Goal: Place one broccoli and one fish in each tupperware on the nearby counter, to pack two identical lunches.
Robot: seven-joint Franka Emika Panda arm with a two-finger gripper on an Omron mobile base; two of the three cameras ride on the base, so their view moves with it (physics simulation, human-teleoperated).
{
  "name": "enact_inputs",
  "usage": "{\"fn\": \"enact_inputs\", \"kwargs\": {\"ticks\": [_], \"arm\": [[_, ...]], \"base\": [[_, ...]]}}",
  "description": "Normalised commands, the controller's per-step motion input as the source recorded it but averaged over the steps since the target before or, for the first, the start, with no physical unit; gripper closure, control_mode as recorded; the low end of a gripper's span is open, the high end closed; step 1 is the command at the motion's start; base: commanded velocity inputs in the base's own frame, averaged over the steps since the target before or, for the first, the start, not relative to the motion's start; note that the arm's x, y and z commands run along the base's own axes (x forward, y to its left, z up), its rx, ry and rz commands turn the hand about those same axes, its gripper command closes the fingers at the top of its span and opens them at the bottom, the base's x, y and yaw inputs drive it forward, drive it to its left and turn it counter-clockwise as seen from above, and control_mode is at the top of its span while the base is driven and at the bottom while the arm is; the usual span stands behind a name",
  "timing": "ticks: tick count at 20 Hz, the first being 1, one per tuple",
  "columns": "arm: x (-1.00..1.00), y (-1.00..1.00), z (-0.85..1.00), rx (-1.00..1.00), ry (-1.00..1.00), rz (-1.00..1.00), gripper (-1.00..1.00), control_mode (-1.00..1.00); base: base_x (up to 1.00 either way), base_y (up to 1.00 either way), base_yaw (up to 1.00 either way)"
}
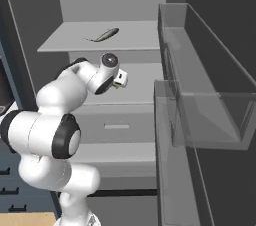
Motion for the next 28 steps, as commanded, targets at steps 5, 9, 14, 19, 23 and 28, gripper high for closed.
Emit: {"fn": "enact_inputs", "kwargs": {"ticks": [5,9,14,19,23,28], "arm": [[0.25,0.00,0.00,0.00,0.07,0.00,-1.00,-1.00],[0.16,0.00,-0.33,0.00,0.00,0.00,-1.00,-1.00],[0.15,-0.03,-0.32,0.02,-0.01,0.00,-1.00,-1.00],[0.08,-0.01,-0.03,0.09,0.00,0.00,-1.00,-1.00],[0.16,-0.06,0.00,0.10,0.00,0.00,-1.00,-1.00],[0.42,0.00,0.00,0.01,0.02,0.00,-1.00,-1.00]], "base": [[0.00,0.00,0.00],[0.00,0.00,0.00],[0.00,0.00,0.00],[0.00,0.00,0.00],[0.00,0.00,0.00],[0.00,0.00,0.00]]}}
